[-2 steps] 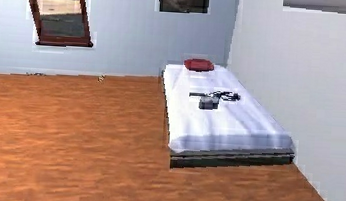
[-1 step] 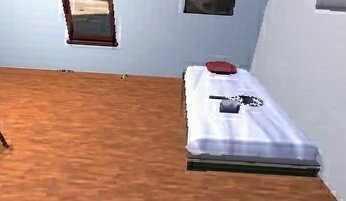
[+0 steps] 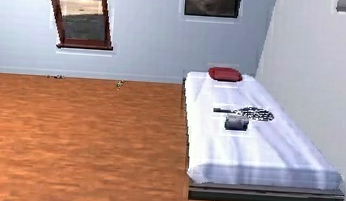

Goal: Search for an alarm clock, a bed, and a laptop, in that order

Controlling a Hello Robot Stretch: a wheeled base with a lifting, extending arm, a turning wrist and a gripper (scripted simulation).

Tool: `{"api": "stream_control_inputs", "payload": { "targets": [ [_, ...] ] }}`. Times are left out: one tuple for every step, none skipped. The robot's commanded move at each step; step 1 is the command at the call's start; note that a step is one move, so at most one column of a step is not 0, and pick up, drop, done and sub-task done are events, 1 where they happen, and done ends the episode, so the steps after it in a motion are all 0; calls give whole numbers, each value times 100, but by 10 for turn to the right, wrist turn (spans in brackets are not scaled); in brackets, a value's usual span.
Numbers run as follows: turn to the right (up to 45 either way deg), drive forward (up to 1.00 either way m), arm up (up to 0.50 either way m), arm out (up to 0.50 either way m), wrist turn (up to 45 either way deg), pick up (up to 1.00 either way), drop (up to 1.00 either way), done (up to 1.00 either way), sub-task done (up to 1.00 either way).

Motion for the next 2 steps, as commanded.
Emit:
{"api": "stream_control_inputs", "payload": {
  "targets": [
    [-390, 0, 0, 0, 0, 0, 0, 0, 0],
    [0, 30, 0, 0, 0, 0, 0, 0, 0]
  ]
}}
